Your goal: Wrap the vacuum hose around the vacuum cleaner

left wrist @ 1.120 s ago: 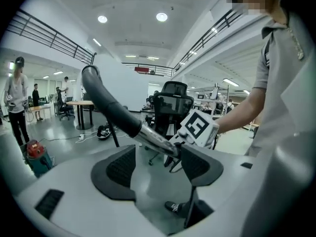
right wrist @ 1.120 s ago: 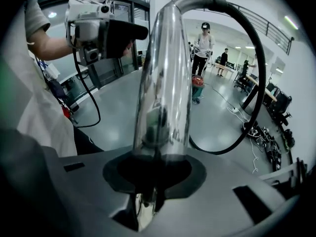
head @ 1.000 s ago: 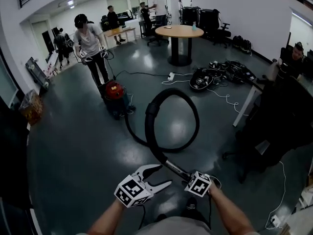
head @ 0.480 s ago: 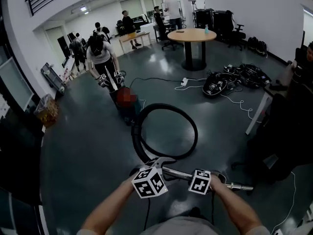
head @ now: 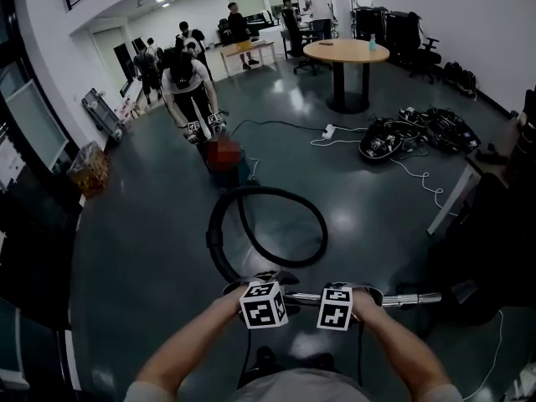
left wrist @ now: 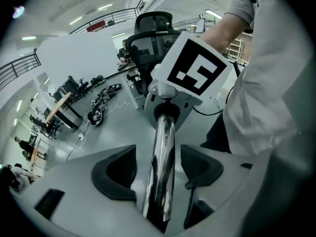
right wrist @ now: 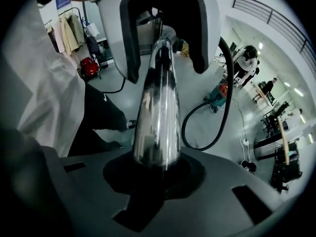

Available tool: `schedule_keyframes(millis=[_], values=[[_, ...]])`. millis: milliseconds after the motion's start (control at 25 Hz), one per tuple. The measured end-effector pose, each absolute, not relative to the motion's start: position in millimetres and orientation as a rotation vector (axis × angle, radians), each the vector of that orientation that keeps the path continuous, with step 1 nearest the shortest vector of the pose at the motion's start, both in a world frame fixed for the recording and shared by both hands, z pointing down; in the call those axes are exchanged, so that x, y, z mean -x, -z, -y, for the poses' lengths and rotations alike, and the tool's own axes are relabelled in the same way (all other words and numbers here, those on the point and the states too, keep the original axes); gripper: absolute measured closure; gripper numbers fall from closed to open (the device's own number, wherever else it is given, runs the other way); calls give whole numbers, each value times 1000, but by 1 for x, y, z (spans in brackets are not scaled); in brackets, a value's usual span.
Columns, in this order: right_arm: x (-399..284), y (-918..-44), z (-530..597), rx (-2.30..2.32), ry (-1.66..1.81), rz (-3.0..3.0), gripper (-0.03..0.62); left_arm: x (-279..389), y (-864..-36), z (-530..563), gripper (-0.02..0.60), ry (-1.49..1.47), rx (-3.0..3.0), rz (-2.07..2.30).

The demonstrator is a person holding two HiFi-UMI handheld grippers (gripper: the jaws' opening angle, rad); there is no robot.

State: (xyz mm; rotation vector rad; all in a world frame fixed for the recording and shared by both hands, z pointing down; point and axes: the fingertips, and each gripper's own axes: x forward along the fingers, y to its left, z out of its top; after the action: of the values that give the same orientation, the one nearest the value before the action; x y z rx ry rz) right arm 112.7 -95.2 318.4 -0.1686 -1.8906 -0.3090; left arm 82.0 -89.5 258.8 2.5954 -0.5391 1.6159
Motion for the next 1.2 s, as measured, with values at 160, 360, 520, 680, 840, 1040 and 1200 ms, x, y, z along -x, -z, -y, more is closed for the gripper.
schedule_keyframes(millis=[160, 360, 520, 680, 840, 1040, 1200], values=[[-93, -313, 104, 201, 315, 1861, 508, -68, -275, 96, 291, -1582, -2588, 481], [-70, -316, 125, 202, 328, 1762, 508, -40, -303, 112, 349, -1625, -2597, 420], [-46, -320, 138, 207, 285, 1682, 508, -11, -315, 129, 420, -1561, -2629, 372], [-26, -327, 148, 228, 216, 1637, 508, 10, -324, 139, 423, -1484, -2637, 290], [-1, -331, 144, 248, 154, 1607, 508, 37, -327, 138, 425, -1452, -2641, 262], [34, -336, 155, 219, 167, 1609, 508, 70, -333, 148, 425, -1432, -2653, 248], [58, -337, 168, 187, 174, 1634, 502, 92, -334, 160, 425, -1454, -2667, 241]])
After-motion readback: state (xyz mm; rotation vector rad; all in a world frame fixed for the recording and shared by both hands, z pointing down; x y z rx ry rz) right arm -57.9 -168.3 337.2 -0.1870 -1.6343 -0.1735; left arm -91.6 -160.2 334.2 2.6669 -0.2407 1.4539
